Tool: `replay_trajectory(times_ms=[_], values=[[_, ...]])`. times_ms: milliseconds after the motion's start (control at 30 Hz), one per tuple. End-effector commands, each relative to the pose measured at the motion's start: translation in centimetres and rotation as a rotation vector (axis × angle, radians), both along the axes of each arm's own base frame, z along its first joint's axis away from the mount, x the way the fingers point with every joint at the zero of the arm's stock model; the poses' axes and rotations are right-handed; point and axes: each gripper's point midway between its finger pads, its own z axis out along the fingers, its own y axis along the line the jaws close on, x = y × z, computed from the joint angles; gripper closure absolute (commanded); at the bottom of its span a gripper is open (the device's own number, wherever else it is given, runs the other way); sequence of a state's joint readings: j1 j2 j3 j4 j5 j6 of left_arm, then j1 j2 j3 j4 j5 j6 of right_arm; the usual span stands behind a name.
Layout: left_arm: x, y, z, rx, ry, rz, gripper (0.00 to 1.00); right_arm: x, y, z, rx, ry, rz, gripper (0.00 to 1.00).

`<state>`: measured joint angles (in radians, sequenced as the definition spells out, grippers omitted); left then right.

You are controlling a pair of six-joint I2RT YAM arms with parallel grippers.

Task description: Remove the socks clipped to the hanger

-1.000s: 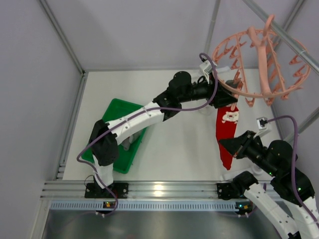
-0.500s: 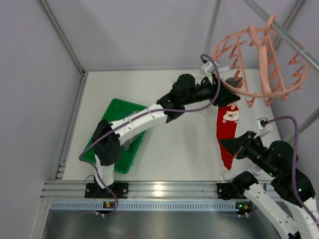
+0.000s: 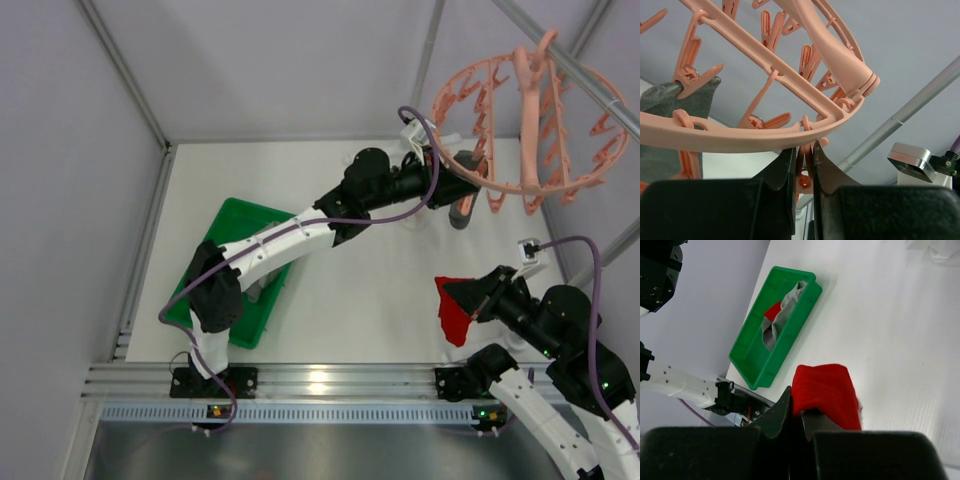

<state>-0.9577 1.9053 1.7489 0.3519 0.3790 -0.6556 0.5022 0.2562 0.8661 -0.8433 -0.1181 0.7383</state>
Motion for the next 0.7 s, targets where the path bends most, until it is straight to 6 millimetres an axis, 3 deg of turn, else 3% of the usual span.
replay_trajectory(times_ms=[0,33,67,100,167,233,267,333,367,400,433,467,500,533,567,600,633,667], values=[[-0.7,0.9,3.3,-0.079,-0.077,0.002,1.00,-0.3,-0.4,0.3,-0.027,-0.026,0.003,1.00],[-0.5,1.1,3.2,-0.078,-0.066,0.008,1.00,-0.2,-0.3,0.0,-0.034,-0.018,0.009,1.00],[0.0,1.4,2.2,-0.062,-0.040,0.018,0.93,-0.1,-0.3,-0.2,-0.041,-0.013,0.007,1.00],[0.2,1.5,1.6,-0.054,-0.027,0.026,0.70,0.0,-0.3,-0.3,-0.043,-0.013,0.004,1.00],[0.5,1.8,0.2,-0.029,-0.005,0.030,0.42,0.1,-0.2,-0.3,-0.041,-0.018,0.004,1.00],[0.5,2.2,-0.6,-0.014,0.010,0.041,0.02,0.3,-0.2,-0.5,-0.044,-0.015,0.003,1.00],[0.5,2.4,-2.0,0.019,0.020,0.046,0.02,0.4,-0.1,-0.7,-0.047,-0.008,0.003,1.00],[0.4,3.3,-2.4,0.035,0.027,0.076,0.02,0.6,0.0,-0.9,-0.054,-0.005,0.007,1.00],[0.3,3.8,-4.0,0.070,0.034,0.091,0.02,0.7,0.1,-1.0,-0.052,-0.003,0.010,1.00],[0.3,4.3,-4.3,0.079,0.027,0.111,0.02,0.8,0.2,-1.1,-0.052,-0.006,0.012,1.00],[0.0,5.5,-3.2,0.066,0.012,0.140,0.02,0.9,0.3,-1.2,-0.056,-0.003,0.014,1.00],[-0.1,6.2,-4.8,0.113,0.011,0.157,0.01,1.1,0.4,-1.7,-0.062,0.004,0.013,1.00],[-0.8,7.5,-3.3,0.098,-0.013,0.170,0.02,1.3,0.5,-1.7,-0.064,0.000,0.013,1.00],[-0.6,8.6,-4.6,0.130,-0.006,0.213,0.01,1.5,0.6,-2.3,-0.076,0.012,0.018,1.00],[-1.0,9.5,-4.6,0.137,-0.009,0.232,0.01,1.7,0.7,-2.4,-0.084,0.010,0.022,1.00],[-2.0,11.3,-2.4,0.100,-0.039,0.249,0.01,1.8,1.0,-2.5,-0.087,0.010,0.038,1.00],[-2.3,12.4,-2.2,0.103,-0.052,0.276,0.02,2.3,1.4,-2.7,-0.090,0.013,0.047,1.00],[-2.2,13.6,-3.3,0.132,-0.034,0.331,0.01,2.6,1.8,-3.1,-0.096,0.017,0.059,1.00]])
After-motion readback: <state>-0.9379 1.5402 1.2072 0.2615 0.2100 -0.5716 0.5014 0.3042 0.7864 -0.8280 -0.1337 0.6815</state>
